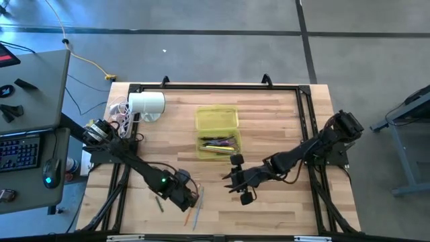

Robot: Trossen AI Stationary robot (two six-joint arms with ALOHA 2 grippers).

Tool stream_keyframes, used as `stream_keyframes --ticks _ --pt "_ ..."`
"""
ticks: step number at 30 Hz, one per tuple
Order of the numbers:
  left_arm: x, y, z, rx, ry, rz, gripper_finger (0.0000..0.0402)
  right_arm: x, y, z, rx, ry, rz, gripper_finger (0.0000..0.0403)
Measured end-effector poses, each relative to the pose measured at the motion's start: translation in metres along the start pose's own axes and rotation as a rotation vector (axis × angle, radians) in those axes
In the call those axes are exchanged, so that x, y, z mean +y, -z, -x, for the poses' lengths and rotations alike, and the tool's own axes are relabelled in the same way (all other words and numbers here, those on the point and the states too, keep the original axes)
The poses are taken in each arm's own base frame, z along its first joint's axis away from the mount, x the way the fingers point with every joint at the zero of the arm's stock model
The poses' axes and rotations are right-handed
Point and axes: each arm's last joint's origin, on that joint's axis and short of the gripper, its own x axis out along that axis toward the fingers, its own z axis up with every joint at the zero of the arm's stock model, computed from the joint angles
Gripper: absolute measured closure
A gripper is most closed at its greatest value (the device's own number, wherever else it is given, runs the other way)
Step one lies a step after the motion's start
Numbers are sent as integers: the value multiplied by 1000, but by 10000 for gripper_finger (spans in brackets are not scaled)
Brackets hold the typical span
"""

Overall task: Pick & place school supplies into a supply box
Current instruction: Put the light blue pencil into the supply box

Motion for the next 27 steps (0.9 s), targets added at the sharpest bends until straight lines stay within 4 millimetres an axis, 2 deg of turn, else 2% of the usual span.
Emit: stream_keyframes --ticks 27 --pt "13 -3 1 8 -143 -31 275 2 2 0 22 -8 -32 284"
